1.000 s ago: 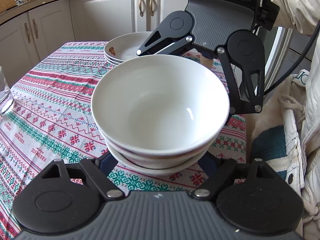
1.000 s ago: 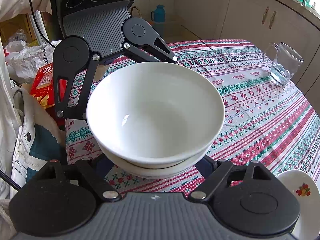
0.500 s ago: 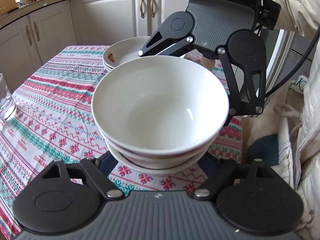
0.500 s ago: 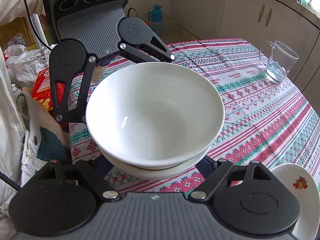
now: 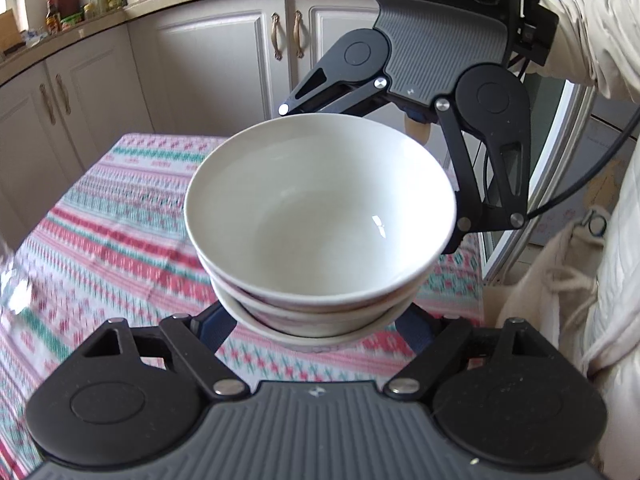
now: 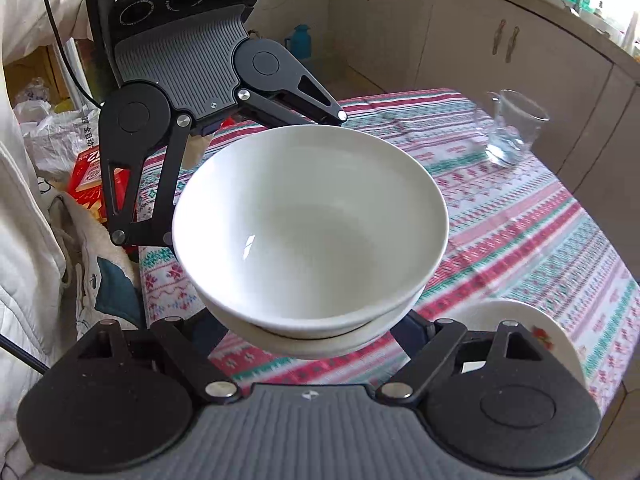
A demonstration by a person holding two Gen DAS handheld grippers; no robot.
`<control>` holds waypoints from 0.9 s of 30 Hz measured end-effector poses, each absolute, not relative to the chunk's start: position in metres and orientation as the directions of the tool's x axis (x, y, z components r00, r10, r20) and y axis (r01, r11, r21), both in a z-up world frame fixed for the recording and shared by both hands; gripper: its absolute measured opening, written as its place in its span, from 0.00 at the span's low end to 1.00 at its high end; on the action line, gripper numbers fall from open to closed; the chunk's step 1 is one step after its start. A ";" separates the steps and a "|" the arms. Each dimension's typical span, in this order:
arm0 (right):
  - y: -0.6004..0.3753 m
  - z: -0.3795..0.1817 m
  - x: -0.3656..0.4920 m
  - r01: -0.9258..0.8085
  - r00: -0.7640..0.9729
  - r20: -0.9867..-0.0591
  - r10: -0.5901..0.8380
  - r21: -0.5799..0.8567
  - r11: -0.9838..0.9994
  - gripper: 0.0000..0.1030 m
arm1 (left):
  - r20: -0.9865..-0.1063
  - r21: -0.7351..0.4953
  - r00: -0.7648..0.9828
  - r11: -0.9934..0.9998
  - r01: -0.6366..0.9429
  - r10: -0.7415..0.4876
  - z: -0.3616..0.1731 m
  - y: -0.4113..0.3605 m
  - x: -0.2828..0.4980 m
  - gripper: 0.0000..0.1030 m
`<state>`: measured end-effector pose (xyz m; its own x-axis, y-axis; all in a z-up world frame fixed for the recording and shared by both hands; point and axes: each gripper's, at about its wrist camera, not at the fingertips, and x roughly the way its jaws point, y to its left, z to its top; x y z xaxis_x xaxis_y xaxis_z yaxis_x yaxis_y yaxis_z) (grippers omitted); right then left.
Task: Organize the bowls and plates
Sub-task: 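Lift the bowl stack with both tools and carry it over the plate stack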
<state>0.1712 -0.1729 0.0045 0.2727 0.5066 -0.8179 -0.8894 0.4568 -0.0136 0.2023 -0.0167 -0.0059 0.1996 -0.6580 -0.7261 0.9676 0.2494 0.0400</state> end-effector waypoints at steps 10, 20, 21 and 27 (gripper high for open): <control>-0.230 0.019 0.187 -0.856 0.354 -0.815 0.459 -0.083 0.511 0.87 | -0.704 0.068 0.190 0.202 0.977 -0.684 0.001 -0.078 0.236 0.83; -0.270 0.006 0.207 -0.821 0.383 -0.819 0.428 -0.089 0.563 0.87 | -0.721 0.065 0.159 0.163 0.984 -0.674 -0.017 -0.124 0.263 0.83; -0.275 0.004 0.209 -0.818 0.383 -0.820 0.426 -0.087 0.568 0.87 | -0.724 0.065 0.157 0.160 0.985 -0.672 -0.019 -0.127 0.264 0.83; -0.290 -0.008 0.214 -0.805 0.383 -0.820 0.425 -0.070 0.590 0.87 | -0.731 0.061 0.146 0.150 0.987 -0.667 -0.026 -0.138 0.269 0.83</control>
<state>0.2145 -0.2904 -0.0076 0.3829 0.4253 -0.8201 -0.8047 0.5895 -0.0700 0.2689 -0.1385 -0.0257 0.1464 -0.6666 -0.7309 0.9868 0.1501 0.0607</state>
